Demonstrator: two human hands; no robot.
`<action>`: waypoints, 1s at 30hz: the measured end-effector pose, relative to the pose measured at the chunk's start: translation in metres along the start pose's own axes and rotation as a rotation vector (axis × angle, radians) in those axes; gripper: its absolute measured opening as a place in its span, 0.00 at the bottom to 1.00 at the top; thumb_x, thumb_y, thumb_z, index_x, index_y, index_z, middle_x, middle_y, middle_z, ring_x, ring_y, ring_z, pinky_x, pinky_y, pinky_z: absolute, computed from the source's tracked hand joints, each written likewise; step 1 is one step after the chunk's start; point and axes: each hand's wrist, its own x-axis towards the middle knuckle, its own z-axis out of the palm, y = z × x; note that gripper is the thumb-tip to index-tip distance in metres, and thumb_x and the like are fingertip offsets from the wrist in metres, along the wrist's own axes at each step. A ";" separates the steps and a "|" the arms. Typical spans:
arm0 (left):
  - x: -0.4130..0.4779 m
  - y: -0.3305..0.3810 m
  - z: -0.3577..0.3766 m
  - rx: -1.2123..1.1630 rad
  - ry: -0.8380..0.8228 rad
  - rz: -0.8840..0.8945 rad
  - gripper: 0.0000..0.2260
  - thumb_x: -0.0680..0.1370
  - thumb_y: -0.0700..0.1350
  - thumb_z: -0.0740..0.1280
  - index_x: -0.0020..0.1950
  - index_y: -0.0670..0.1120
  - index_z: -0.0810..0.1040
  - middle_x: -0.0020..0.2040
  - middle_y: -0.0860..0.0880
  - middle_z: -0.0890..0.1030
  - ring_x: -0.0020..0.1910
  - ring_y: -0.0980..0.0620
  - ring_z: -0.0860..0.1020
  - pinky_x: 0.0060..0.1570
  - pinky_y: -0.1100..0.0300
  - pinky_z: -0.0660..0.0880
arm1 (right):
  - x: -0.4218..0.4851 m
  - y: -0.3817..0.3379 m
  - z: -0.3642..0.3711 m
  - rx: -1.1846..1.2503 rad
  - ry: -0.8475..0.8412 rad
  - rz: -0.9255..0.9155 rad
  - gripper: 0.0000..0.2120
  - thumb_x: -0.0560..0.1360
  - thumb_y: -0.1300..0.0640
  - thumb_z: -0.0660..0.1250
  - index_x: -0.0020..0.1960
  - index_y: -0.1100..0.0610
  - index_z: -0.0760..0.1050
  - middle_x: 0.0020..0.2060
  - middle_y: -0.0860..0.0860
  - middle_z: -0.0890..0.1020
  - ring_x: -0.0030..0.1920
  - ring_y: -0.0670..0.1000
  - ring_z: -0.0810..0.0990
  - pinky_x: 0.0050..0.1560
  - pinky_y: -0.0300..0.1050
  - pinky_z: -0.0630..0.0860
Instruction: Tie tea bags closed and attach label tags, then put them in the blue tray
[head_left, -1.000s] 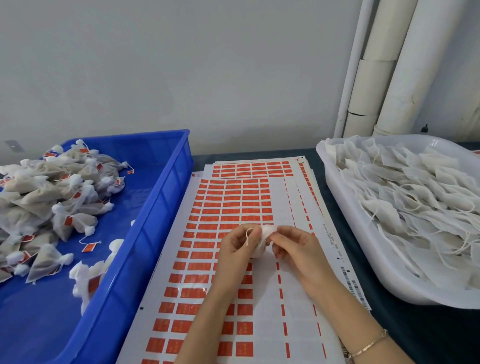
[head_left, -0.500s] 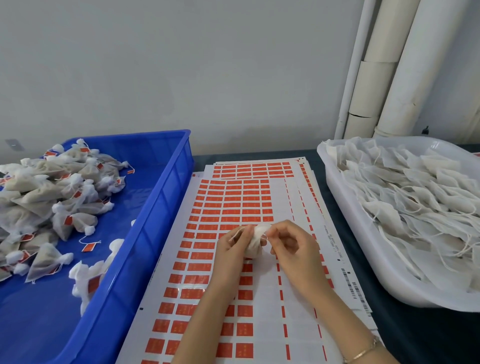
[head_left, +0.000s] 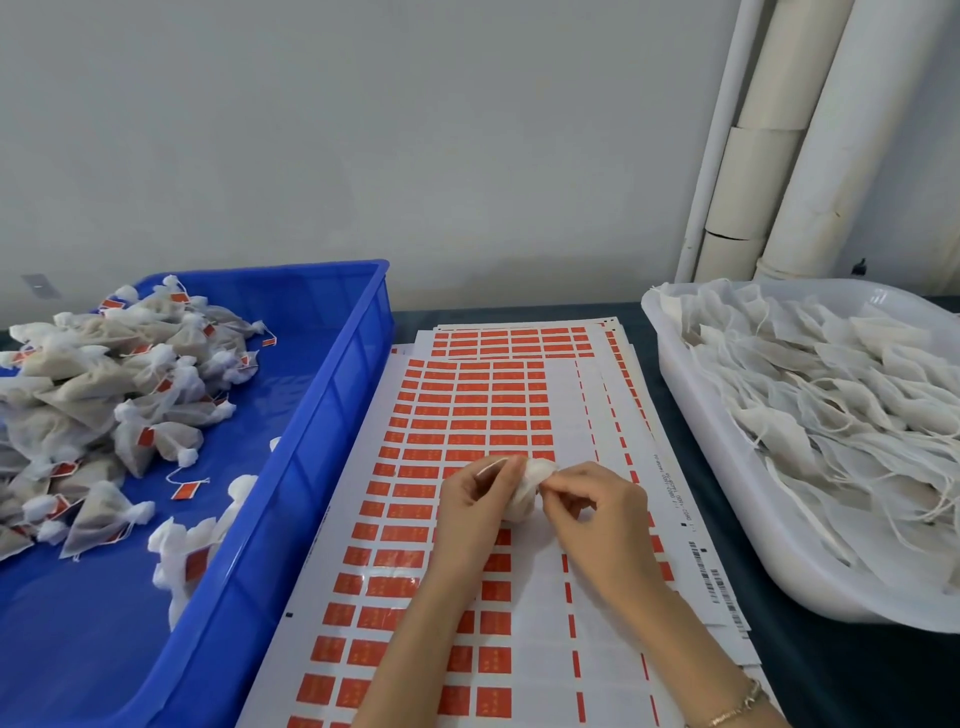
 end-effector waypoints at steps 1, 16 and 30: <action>0.000 0.000 0.000 0.005 0.002 0.003 0.07 0.77 0.50 0.66 0.46 0.52 0.83 0.41 0.54 0.84 0.45 0.56 0.81 0.43 0.68 0.78 | 0.000 0.000 0.000 0.002 0.005 -0.007 0.07 0.68 0.64 0.75 0.46 0.57 0.84 0.40 0.41 0.78 0.36 0.37 0.76 0.42 0.17 0.68; -0.001 0.004 0.000 -0.007 0.068 0.093 0.06 0.78 0.44 0.66 0.48 0.50 0.83 0.43 0.55 0.84 0.45 0.57 0.82 0.40 0.69 0.77 | -0.003 -0.002 -0.001 0.056 0.044 -0.042 0.09 0.68 0.65 0.75 0.47 0.59 0.83 0.40 0.44 0.77 0.43 0.41 0.79 0.41 0.22 0.72; 0.002 0.002 -0.004 -0.053 -0.002 0.093 0.07 0.79 0.41 0.66 0.49 0.47 0.84 0.42 0.49 0.84 0.44 0.50 0.83 0.41 0.63 0.79 | -0.002 -0.004 -0.004 0.087 -0.046 -0.142 0.08 0.68 0.65 0.75 0.47 0.59 0.83 0.43 0.44 0.78 0.41 0.43 0.78 0.42 0.25 0.75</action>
